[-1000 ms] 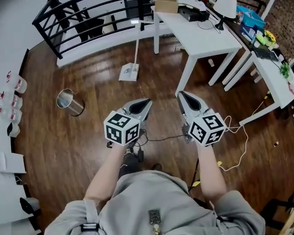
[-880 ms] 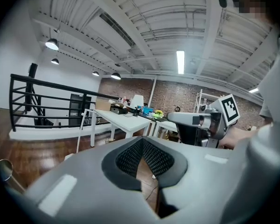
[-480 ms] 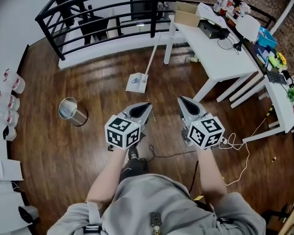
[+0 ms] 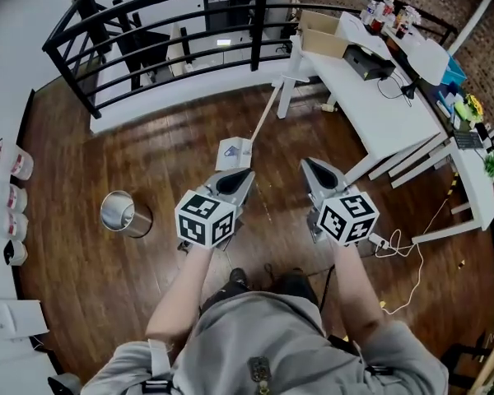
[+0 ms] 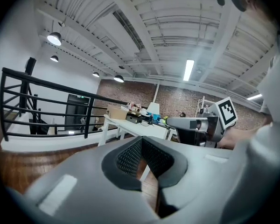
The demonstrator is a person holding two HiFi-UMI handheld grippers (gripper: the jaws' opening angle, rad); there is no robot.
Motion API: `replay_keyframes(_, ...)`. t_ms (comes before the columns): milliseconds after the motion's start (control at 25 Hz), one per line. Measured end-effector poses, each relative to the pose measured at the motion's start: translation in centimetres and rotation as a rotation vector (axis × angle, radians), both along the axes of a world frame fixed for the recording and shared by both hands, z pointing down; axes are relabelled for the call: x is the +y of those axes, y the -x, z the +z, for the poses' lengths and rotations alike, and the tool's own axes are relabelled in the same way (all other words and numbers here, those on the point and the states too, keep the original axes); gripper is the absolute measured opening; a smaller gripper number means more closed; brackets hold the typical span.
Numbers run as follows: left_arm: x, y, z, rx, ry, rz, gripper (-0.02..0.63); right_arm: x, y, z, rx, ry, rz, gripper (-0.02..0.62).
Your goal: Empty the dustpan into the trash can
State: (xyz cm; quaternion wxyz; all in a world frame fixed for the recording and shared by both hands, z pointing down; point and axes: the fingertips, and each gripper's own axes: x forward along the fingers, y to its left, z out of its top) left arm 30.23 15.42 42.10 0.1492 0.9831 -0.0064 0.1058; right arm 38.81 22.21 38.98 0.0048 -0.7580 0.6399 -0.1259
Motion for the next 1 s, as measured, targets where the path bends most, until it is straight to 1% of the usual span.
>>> replay_keyframes(160,-3.9,-2.0,0.8,-0.004,0.011,-0.017,0.005,-3.9,-2.1,0.7,-0.007,0.005,-0.011,0.000)
replay_keyframes(280,-6.3,-4.2,1.6,-0.010,0.017,-0.037,0.005,-6.7,-4.6,1.5,-0.010,0.009,-0.025,0.000)
replay_keyframes(440,-9.3,-8.4,2.8,-0.038,0.004,-0.052,0.005,-10.6,-9.4,3.1,0.020,0.023,-0.033,0.000)
replay_keyframes(560,-12.5,-11.5,3.7,-0.060,0.000,-0.093,0.005,-14.4,-13.3,4.6,0.019,0.046,-0.067,0.000)
replay_keyframes(760,-16.8,-17.6,5.6,-0.124,0.014,-0.149,0.005,-20.1,-20.4,7.8,0.016,0.118,-0.106,0.000)
replay_keyframes(920,-19.5,-21.7,8.4,-0.191,0.026,-0.189,0.005,-23.9,-25.1,12.0,-0.035,0.186,-0.114,0.001)
replay_keyframes(1000,-20.6,-23.6,10.1,-0.225,0.038,-0.211,0.005,-25.2,-27.4,14.7,-0.070,0.225,-0.111,0.042)
